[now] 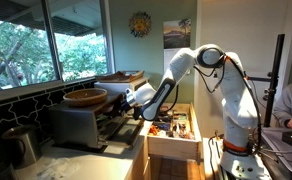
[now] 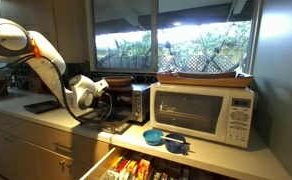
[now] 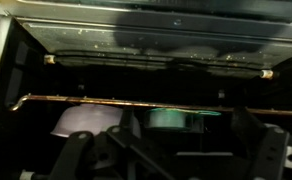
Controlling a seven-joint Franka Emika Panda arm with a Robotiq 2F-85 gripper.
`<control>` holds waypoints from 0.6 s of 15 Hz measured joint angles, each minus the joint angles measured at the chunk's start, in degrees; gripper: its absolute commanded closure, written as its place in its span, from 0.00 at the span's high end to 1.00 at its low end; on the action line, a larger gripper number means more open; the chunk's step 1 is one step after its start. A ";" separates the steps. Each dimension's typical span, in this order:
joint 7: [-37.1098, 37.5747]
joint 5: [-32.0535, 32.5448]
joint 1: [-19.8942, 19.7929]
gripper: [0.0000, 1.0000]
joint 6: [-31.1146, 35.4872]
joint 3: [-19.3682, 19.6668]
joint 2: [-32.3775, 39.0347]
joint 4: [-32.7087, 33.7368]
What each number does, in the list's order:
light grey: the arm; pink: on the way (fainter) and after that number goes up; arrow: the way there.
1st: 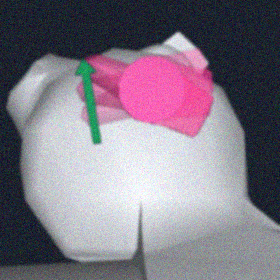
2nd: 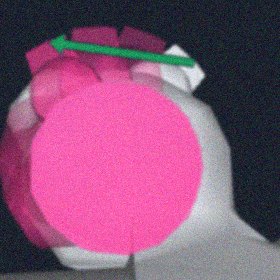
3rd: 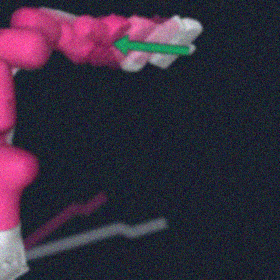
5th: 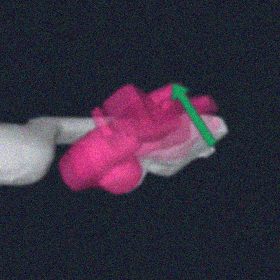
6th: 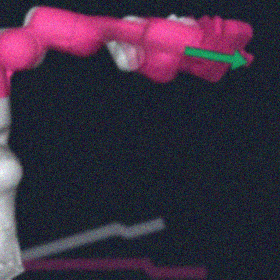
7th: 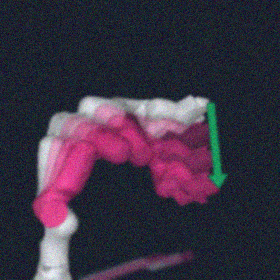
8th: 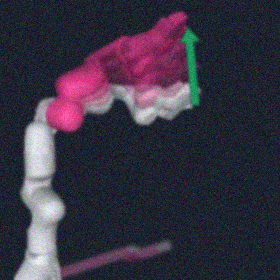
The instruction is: Pull the oven tray from the oven
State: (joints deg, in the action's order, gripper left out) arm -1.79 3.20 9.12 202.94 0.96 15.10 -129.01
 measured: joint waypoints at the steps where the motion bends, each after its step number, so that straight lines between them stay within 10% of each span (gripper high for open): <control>1: -0.60 0.00 0.07 1.00 1.79 0.00 0.97 0.16; 9: -3.58 -0.03 0.48 1.00 7.11 -0.07 5.92 3.60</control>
State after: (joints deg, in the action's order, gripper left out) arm -5.38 3.17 9.60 210.04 0.89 21.02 -125.41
